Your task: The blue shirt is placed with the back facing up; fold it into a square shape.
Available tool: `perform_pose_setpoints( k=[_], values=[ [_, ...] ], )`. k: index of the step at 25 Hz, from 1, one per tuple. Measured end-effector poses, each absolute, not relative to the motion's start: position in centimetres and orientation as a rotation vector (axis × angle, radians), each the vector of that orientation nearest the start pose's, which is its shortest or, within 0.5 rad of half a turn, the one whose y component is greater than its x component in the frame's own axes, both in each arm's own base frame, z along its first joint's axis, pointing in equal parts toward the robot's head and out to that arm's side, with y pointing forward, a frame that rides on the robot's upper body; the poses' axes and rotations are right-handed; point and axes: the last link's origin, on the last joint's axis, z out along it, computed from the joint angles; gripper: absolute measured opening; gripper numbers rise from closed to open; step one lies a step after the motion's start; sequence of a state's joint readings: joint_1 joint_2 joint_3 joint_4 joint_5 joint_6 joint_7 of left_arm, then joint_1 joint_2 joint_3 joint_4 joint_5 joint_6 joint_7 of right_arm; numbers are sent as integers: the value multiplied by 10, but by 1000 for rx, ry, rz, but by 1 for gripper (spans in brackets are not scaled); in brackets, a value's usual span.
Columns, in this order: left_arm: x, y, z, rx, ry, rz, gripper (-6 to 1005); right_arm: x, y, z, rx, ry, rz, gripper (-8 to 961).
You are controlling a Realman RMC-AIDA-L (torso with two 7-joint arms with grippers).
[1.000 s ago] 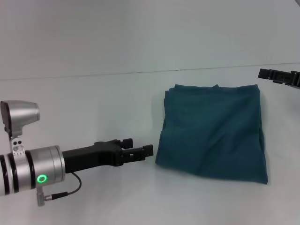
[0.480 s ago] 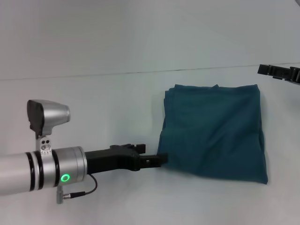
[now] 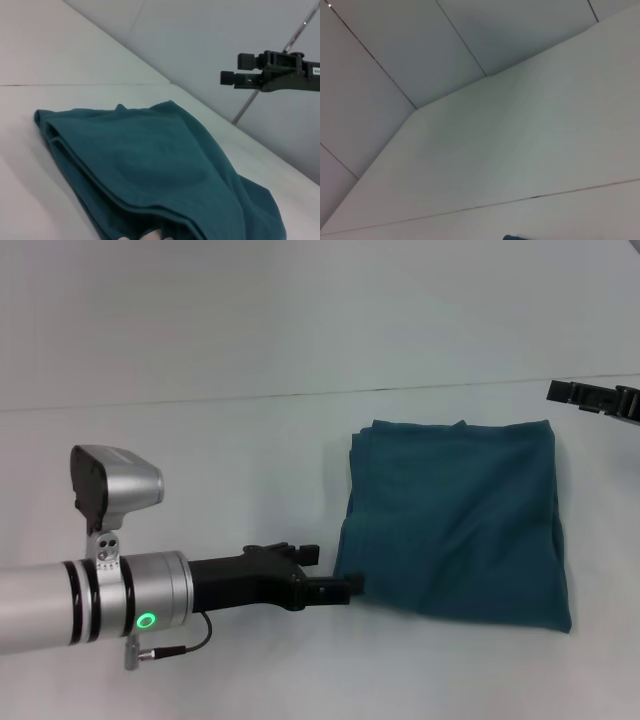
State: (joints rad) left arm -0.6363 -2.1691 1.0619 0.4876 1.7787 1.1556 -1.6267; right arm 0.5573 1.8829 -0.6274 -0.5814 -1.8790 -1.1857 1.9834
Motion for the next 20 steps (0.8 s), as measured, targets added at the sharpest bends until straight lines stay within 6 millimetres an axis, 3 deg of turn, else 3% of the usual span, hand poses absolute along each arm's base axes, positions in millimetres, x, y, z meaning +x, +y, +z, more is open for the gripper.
perform_pose_setpoints(
  k=[20],
  values=[
    [-212,352,-97,-2710,-989,-626,934,301,412,82,-2107,1297,625,825]
  ],
)
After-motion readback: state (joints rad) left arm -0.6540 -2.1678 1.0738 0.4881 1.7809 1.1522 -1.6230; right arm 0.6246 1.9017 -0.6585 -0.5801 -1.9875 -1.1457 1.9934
